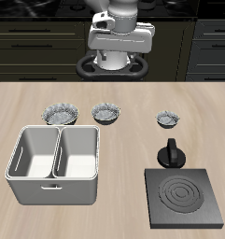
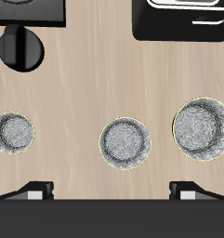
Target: Place the smallest bowl on the flat stove
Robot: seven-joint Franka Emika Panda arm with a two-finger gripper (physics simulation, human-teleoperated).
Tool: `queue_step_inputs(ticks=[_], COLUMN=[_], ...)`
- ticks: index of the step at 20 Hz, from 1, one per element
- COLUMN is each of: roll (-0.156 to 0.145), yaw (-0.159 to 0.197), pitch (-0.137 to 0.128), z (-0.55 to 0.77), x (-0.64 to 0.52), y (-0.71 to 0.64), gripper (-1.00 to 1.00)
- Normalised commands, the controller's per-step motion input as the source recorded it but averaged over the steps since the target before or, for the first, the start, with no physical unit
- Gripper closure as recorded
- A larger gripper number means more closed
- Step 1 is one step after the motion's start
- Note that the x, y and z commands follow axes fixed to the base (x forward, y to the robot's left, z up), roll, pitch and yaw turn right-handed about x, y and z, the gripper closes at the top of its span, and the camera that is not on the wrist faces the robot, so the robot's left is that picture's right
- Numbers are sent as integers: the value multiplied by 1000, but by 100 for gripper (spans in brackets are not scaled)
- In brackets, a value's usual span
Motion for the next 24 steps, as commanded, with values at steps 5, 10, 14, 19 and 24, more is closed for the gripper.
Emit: queue_step_inputs(ticks=[5, 10, 14, 19, 24], roll=[-38, -11, 13, 5, -15], yaw=[38, 8, 2, -8, 8], pitch=[17, 2, -9, 3, 7], z=[-127, -59, -31, -7, 33], x=[51, 65, 47, -8, 39], y=[504, 450, 717, 647, 380], gripper=[-100, -100, -100, -100, -100])
